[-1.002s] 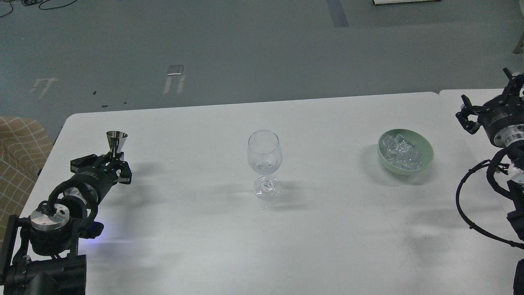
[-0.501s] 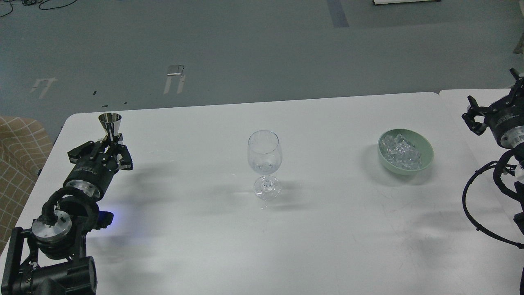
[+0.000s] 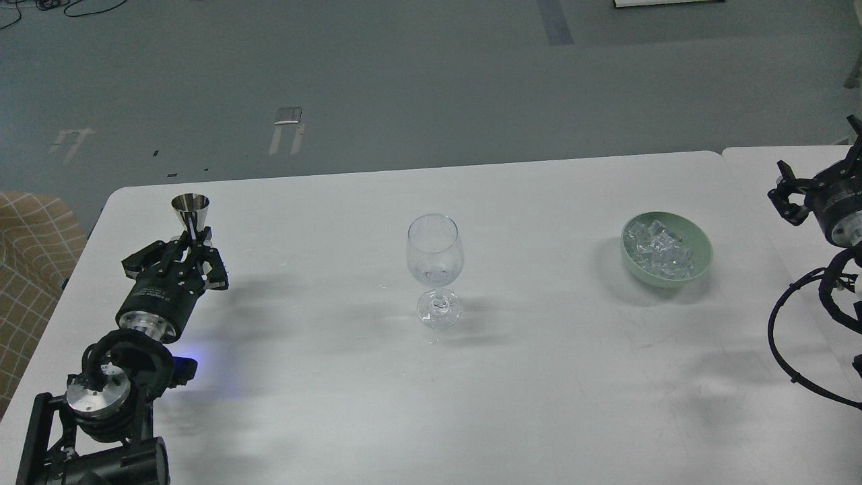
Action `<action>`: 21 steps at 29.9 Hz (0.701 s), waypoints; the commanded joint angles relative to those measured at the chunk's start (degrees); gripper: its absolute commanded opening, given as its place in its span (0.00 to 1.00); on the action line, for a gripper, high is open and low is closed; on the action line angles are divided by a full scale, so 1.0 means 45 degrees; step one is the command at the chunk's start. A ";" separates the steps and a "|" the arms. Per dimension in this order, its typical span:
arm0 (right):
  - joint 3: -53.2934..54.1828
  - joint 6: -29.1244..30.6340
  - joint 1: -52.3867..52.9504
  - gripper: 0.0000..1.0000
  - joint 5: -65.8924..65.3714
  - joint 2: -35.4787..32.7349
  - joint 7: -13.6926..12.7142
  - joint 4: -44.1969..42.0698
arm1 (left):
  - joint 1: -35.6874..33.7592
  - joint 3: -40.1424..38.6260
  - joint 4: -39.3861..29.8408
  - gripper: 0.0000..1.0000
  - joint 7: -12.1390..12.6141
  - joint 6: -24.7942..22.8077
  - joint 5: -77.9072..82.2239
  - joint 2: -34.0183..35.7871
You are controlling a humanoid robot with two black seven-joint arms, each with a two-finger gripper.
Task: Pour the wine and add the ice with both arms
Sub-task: 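Set the jigger down, open the left gripper and withdraw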
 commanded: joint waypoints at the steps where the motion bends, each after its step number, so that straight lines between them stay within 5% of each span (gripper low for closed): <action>1: -0.0001 -0.0003 -0.0017 1.00 0.0001 0.0035 -0.0002 -0.0018 | -0.0092 -0.0027 0.0718 0.16 -0.0018 -0.0573 -0.0005 0.0000; 21: -0.0040 -0.0159 -0.0017 1.00 -0.0019 0.0094 -0.0002 0.0021 | -0.0171 0.0011 0.1892 0.29 -0.0038 -0.1435 -0.0434 0.0000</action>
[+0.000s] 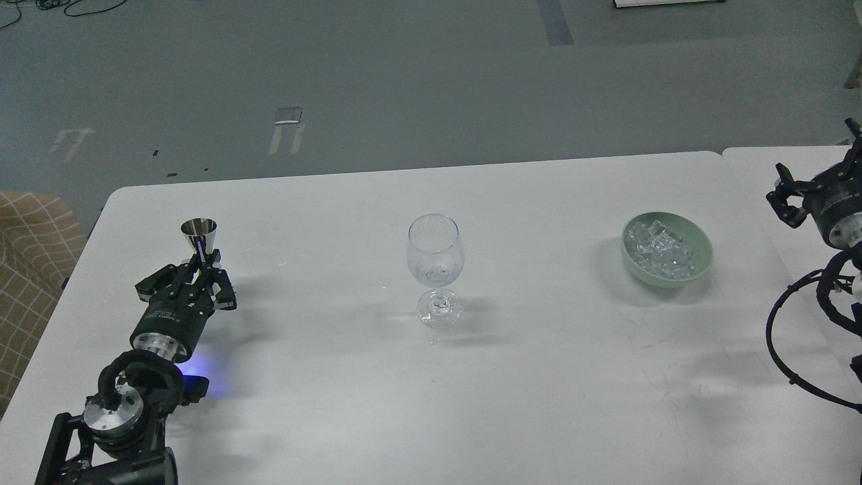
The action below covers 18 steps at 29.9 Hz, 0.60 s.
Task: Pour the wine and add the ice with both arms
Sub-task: 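Set the jigger down, open the left gripper and withdraw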
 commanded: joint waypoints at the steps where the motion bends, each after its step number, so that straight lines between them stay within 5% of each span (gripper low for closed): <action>1: 0.0001 -0.0017 0.0000 1.00 0.0000 0.0009 -0.0001 0.0022 | -0.0061 0.0031 0.0004 0.29 0.0001 -0.0010 0.0001 0.0000; 18: 0.0001 -0.0017 -0.0040 1.00 0.0000 0.0048 0.0018 0.0003 | -0.0003 0.0109 -0.0074 0.33 0.0020 -0.0010 0.0021 0.0000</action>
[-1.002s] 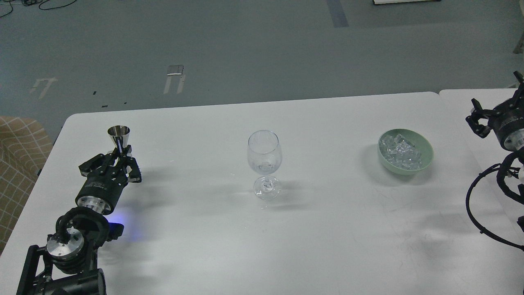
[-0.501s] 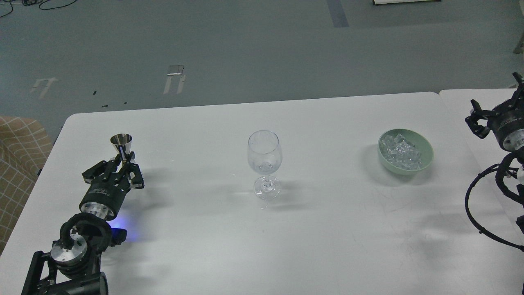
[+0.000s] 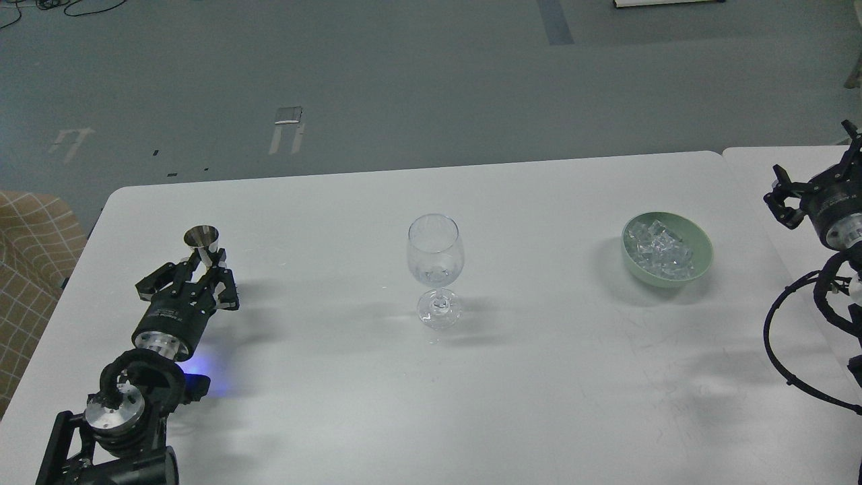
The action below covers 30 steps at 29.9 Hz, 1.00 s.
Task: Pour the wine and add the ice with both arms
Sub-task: 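Set the jigger down, open the left gripper and withdraw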
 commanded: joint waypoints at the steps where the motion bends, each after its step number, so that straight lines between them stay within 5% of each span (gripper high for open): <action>1: 0.0001 0.0000 0.0000 1.00 0.0000 0.0004 0.0000 -0.0005 | 0.0010 0.0023 -0.0005 0.33 -0.0002 0.0001 0.0001 0.0000; 23: 0.0001 0.0000 -0.0078 1.00 0.0019 0.0004 0.0039 -0.0044 | 0.0107 0.0121 -0.0492 0.50 0.0038 0.0196 0.0040 0.0039; 25: 0.0001 0.0000 -0.0078 1.00 0.0019 0.0004 0.0039 -0.0044 | 0.0146 0.0121 -0.0941 0.67 0.0057 0.0429 0.0040 0.0117; 30: 0.0001 0.0020 -0.0078 1.00 0.0019 0.0023 0.0039 -0.0083 | 0.0147 0.0199 -0.1859 0.90 0.0213 0.1328 0.0040 0.0293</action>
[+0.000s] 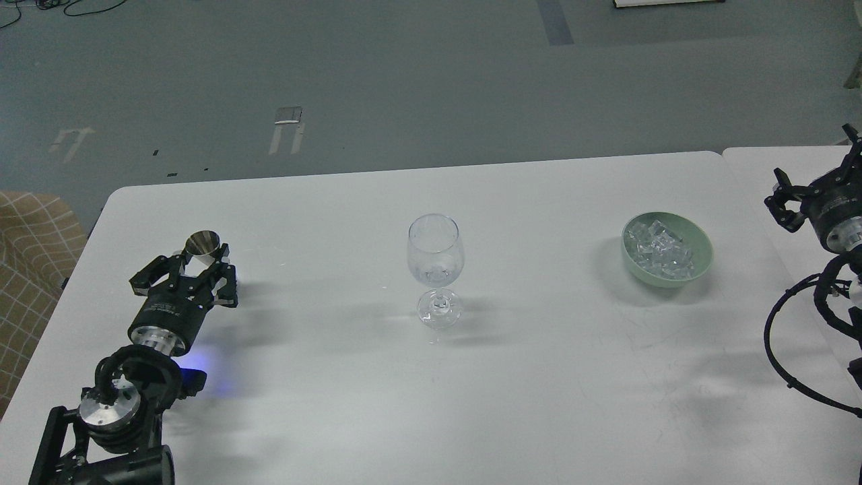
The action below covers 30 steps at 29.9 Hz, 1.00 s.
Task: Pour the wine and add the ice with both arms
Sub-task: 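Set the jigger down, open the left gripper and withdraw, then reach the right gripper down into the green bowl of ice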
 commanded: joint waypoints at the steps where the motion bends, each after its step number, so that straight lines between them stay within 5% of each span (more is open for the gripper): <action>1: 0.0000 0.0020 0.0001 1.00 0.0000 0.0020 -0.0001 -0.0019 | -0.0010 0.0058 -0.0581 0.90 0.0061 0.0414 -0.0001 0.0140; 16: 0.0078 0.0137 -0.0058 1.00 0.0039 0.0020 0.0018 0.0195 | -0.0205 0.0622 -0.3881 0.97 0.0120 0.1919 0.0057 0.1660; 30: 0.0040 0.0176 0.0118 1.00 0.0020 -0.0136 -0.0040 0.1368 | -0.3096 0.1697 -0.3064 0.87 0.0198 0.2564 0.0175 0.3832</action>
